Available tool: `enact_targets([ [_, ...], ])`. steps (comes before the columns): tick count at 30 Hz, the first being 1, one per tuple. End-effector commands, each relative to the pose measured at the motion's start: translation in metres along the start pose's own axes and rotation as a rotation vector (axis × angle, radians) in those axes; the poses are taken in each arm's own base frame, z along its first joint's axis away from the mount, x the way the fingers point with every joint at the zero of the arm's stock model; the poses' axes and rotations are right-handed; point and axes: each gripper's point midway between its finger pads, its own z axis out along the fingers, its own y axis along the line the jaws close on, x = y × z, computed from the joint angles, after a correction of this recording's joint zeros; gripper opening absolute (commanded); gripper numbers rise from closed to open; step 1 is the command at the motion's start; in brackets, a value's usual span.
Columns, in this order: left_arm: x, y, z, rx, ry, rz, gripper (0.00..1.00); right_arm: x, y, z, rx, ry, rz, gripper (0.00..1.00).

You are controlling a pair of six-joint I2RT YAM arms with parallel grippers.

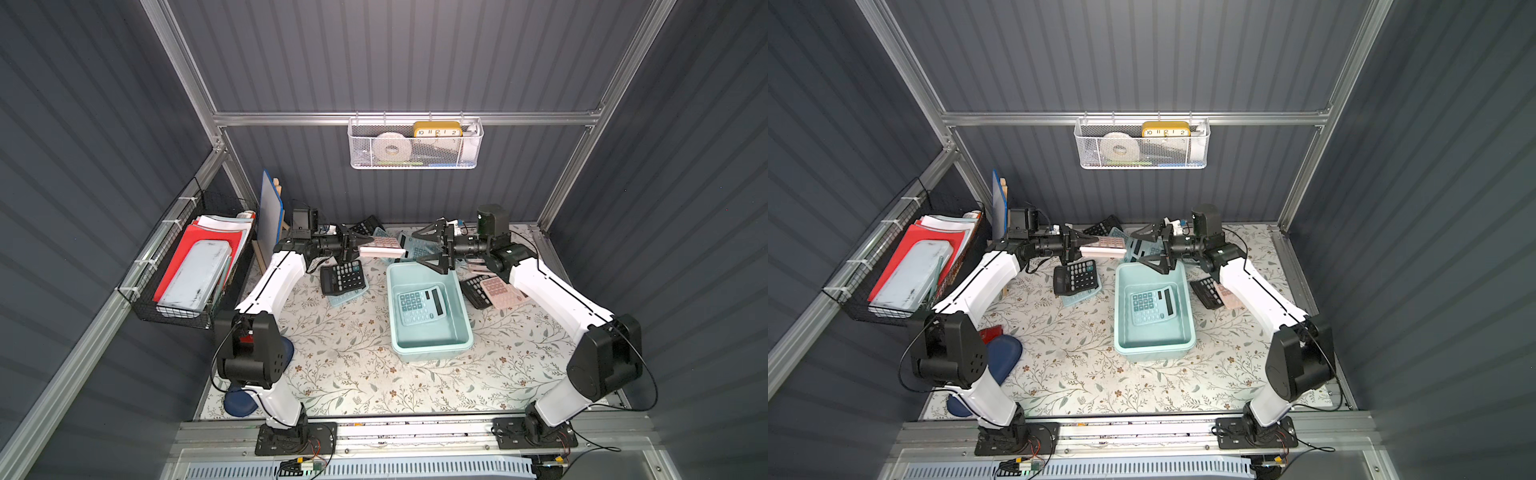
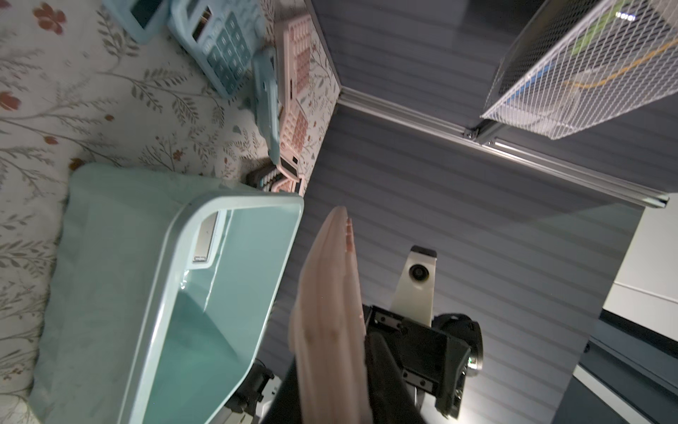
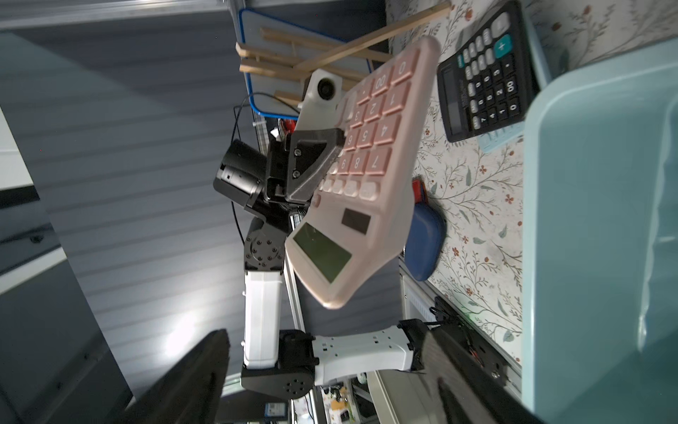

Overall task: Put the calculator in the storage box
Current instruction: Place the calculator in the storage box.

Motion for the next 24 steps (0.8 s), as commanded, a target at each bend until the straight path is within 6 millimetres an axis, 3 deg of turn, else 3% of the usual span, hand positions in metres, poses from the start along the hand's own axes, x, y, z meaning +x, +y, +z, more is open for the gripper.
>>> enact_targets([
  [1, -0.005, -0.019, -0.02, -0.014, -0.157, 0.057, 0.09, -0.003, 0.0, -0.01, 0.07, -0.079, 0.0, 0.96],
  [7, -0.023, -0.02, -0.043, -0.05, -0.374, 0.059, 0.06, -0.01, 0.001, -0.022, 0.088, -0.208, 0.109, 0.99],
  [11, -0.032, -0.037, -0.053, -0.024, -0.486, 0.104, 0.05, -0.014, 0.006, -0.022, 0.078, -0.27, 0.196, 0.99],
  [18, -0.026, -0.047, -0.049, -0.062, -0.555, 0.2, 0.02, -0.01, 0.023, -0.012, 0.137, -0.292, 0.225, 0.99],
  [24, -0.02, -0.047, -0.043, -0.093, -0.561, 0.248, 0.0, 0.0, 0.014, -0.001, 0.205, -0.293, 0.241, 0.99],
])
